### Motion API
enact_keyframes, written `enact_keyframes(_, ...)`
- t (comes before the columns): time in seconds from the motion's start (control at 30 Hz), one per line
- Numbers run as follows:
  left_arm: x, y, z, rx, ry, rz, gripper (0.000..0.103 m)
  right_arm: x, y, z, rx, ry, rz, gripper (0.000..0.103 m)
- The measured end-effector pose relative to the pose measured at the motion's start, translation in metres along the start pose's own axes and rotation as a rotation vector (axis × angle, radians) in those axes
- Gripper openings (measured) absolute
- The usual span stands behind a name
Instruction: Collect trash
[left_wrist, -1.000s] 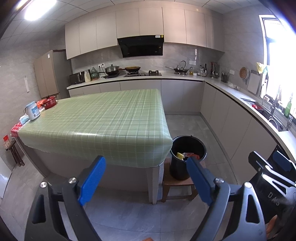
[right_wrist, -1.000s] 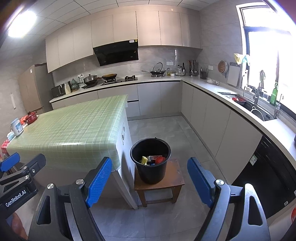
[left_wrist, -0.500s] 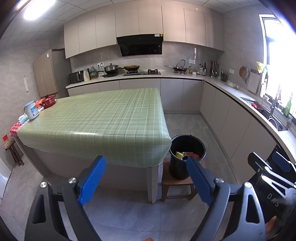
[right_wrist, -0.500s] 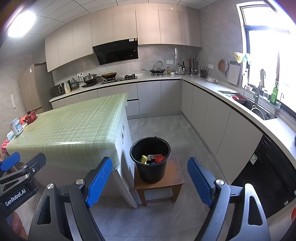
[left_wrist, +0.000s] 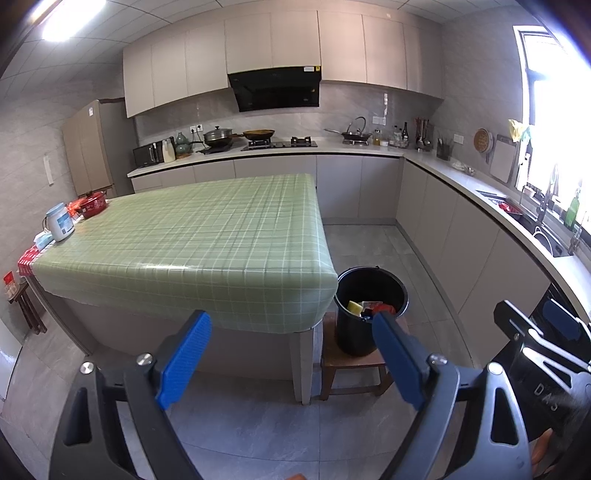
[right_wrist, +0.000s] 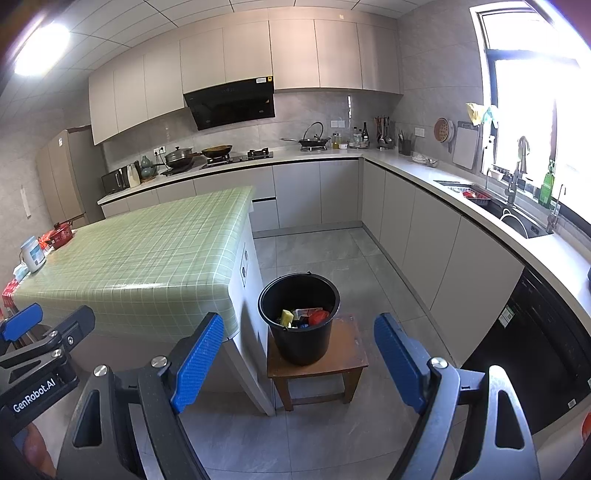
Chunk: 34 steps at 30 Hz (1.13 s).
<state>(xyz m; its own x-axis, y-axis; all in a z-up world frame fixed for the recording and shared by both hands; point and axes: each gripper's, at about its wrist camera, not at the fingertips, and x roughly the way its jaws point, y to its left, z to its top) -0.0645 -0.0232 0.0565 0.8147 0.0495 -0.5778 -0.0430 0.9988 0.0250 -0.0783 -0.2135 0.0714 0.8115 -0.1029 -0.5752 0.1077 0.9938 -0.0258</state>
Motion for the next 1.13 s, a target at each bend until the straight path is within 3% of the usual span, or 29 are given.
enact_keyframes(0.87, 0.001, -0.011, -0.001, -0.007, 0.024, -0.024, 0.090, -0.001, -0.004, 0.001, 0.006, 0.002, -0.003, 0.085)
enact_keyframes(1.13, -0.004, -0.022, -0.003, 0.015, -0.018, -0.067, 0.090, -0.002, -0.008, -0.001, 0.003, 0.002, -0.011, 0.085)
